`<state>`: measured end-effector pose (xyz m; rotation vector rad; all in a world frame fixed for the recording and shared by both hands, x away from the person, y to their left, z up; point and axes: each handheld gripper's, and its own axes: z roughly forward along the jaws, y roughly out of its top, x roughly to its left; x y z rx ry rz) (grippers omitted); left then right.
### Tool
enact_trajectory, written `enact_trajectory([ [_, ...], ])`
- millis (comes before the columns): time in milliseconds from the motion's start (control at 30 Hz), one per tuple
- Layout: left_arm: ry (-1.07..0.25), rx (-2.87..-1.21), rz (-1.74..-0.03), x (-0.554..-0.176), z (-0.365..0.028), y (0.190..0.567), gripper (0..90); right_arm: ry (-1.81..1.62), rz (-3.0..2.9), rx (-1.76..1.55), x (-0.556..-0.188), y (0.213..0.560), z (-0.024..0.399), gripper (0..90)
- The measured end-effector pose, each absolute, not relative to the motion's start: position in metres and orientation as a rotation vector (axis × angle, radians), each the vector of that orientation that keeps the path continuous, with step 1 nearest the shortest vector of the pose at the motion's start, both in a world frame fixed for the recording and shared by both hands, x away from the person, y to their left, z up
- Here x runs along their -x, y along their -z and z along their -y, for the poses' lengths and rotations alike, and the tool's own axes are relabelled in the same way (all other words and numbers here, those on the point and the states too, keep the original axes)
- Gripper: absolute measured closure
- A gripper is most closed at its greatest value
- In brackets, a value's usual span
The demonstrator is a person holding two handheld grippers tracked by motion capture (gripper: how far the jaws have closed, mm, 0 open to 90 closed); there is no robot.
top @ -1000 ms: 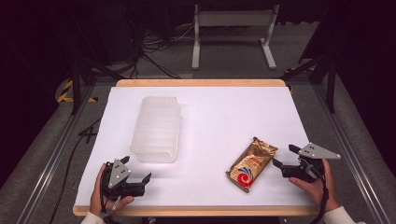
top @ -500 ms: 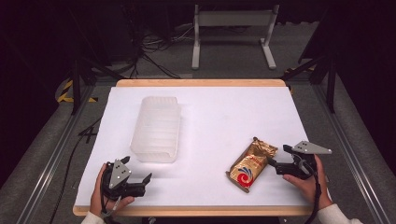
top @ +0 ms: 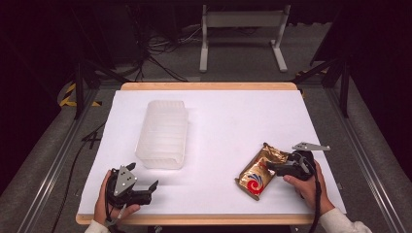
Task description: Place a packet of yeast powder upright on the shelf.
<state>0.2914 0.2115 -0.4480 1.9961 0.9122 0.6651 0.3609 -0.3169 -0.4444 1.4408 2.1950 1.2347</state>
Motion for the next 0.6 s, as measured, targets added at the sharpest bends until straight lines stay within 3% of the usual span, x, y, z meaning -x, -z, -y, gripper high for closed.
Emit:
enact_trajectory([
  [200,-0.663,-1.998,-0.909,-0.292,-0.212,0.448,5.9,-1.268,-2.173,-1.467,-0.369,0.445,0.311,20.3],
  [367,-0.660,-1.998,-0.909,-0.292,-0.212,0.448,6.0,-1.309,-2.175,-1.469,-0.373,0.443,0.310,42.8],
  [600,-0.655,-1.997,-0.912,-0.292,-0.212,0.449,6.0,-1.365,-2.142,-1.539,-0.377,0.446,0.321,60.6],
])
